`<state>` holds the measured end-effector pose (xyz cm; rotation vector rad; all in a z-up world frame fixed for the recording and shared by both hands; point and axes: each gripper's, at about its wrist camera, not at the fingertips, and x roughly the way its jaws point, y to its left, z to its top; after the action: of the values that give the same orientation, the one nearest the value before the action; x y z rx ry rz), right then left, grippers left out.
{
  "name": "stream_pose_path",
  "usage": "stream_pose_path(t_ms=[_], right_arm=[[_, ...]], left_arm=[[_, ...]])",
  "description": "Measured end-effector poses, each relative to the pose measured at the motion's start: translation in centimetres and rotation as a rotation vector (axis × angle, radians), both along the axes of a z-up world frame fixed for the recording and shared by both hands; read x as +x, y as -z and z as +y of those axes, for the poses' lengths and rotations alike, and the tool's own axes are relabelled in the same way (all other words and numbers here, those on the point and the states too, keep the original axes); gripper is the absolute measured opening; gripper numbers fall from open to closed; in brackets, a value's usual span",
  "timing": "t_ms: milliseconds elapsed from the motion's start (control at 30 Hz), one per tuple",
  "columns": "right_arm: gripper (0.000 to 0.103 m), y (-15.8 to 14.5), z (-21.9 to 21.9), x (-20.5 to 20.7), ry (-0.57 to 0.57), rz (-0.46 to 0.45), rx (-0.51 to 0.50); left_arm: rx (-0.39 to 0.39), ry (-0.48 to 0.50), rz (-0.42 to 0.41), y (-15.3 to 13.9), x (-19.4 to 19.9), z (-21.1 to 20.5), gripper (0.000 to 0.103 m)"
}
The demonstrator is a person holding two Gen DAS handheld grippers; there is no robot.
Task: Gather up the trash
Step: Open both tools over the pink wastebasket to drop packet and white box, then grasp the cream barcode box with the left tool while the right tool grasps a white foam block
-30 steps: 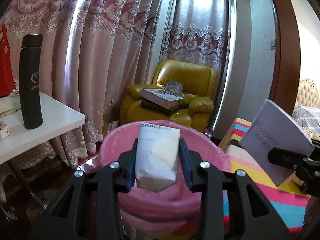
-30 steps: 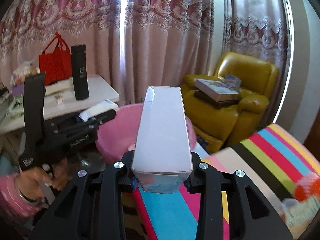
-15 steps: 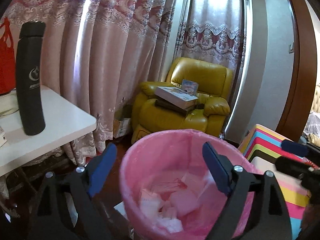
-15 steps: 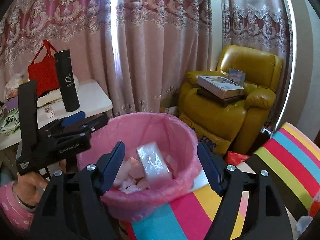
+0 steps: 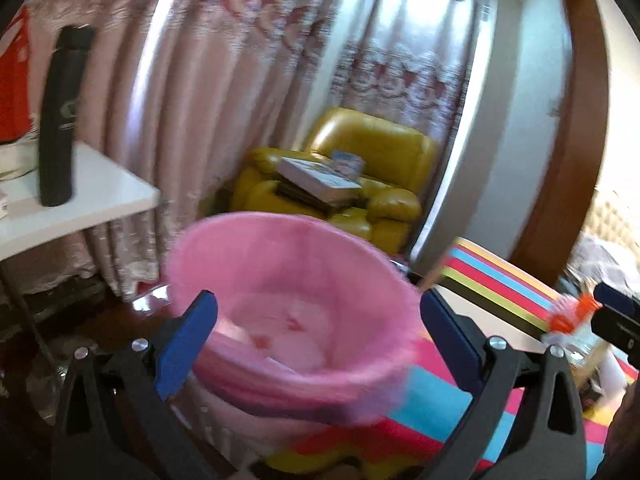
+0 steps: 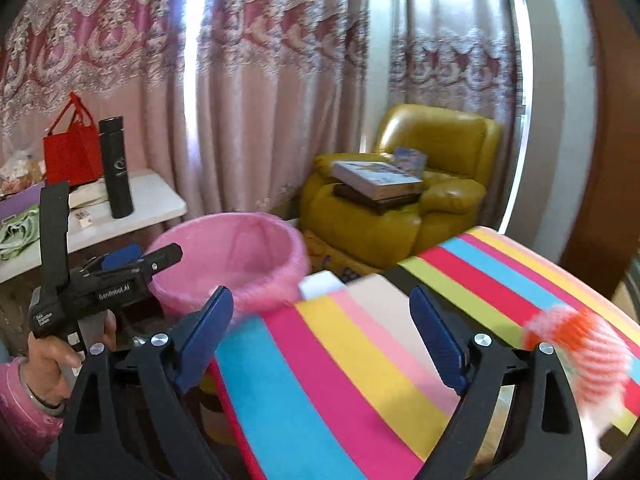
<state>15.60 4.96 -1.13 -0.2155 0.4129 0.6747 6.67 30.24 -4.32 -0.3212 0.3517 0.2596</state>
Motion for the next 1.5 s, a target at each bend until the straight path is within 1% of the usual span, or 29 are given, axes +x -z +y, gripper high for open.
stream_pose_path(t_ms=[33,100,133,233,300,333,400,467,600,667,733,800,900,1067,1100,1133,1167,1200,1267,1367,1500], right_arm=[[0.085,0.0,-1.6,-0.6,0.031,-0.012,-0.007],[0.085,0.2,-3.9,-1.1,0.074,-0.020,-0.014],[0.085,0.4,-5.7,-1.5,0.109,-0.020,-0.013],[0.085,1.0,-9.5,-2.3,0.191,-0.017,-0.015],[0.085,1.5,-12.0,-2.4,0.246,-0.003,-0.013],[0.085,1.8,-13.8,-2.5,0.284,0.008,-0.003],[0.085,2.2,-16.0,-2.5,0.324,0.025,0.011],[0.085,2.8,-18.6,-2.4,0.373,0.046,0.031],[0.085,4.0,-21.2,-1.5,0.404,0.088,0.019],[0.085,4.7,-21.7,-0.7,0.402,0.120,-0.007],[0.085,5.2,-21.7,0.1,0.403,0.143,-0.033],[0.085,5.7,-21.5,1.4,0.383,0.187,-0.043],[0.085,6.2,-21.3,3.0,0.365,0.229,-0.045],[0.085,7.0,-20.5,4.2,0.354,0.272,-0.063],[0.084,7.0,-20.3,3.8,0.348,0.270,-0.065],[0.081,6.9,-20.2,3.6,0.336,0.258,-0.062],[0.066,6.7,-20.1,3.3,0.334,0.247,-0.061],[0.061,6.6,-20.1,3.0,0.336,0.237,-0.063],[0.059,6.4,-20.0,2.6,0.344,0.215,-0.065],[0.058,5.7,-20.0,1.4,0.346,0.148,-0.052],[0.058,5.2,-20.7,0.6,0.383,0.121,-0.014]], left_arm=[[0.010,0.033,0.003,0.1,0.4,-1.3,0.098],[0.048,0.129,0.028,0.2,1.4,-4.9,0.098],[0.061,0.152,0.038,0.4,1.7,-6.2,0.098],[0.082,0.258,0.076,1.3,2.8,-10.8,0.098],[0.091,0.310,0.091,1.8,3.2,-12.8,0.098],[0.110,0.344,0.103,2.0,3.4,-14.3,0.098],[0.138,0.381,0.110,2.4,3.4,-15.9,0.098],[0.183,0.427,0.113,2.6,3.5,-17.9,0.098],[0.257,0.495,0.132,3.4,3.9,-20.8,0.098],[0.272,0.520,0.156,3.8,4.4,-21.7,0.098],[0.261,0.541,0.161,3.8,4.6,-22.4,0.098],[0.253,0.562,0.177,3.9,4.9,-23.1,0.098],[0.266,0.561,0.190,3.8,5.5,-23.6,0.098],[0.267,0.553,0.207,3.9,5.9,-23.4,0.098],[0.266,0.552,0.210,3.8,6.1,-23.2,0.098],[0.264,0.550,0.216,3.9,6.2,-23.1,0.098],[0.264,0.549,0.219,3.9,6.1,-22.9,0.098],[0.263,0.548,0.221,3.9,6.1,-22.9,0.098],[0.262,0.545,0.225,3.9,6.1,-22.7,0.098],[0.268,0.546,0.223,3.8,6.1,-22.8,0.098],[0.280,0.548,0.228,3.8,6.0,-23.0,0.098]])
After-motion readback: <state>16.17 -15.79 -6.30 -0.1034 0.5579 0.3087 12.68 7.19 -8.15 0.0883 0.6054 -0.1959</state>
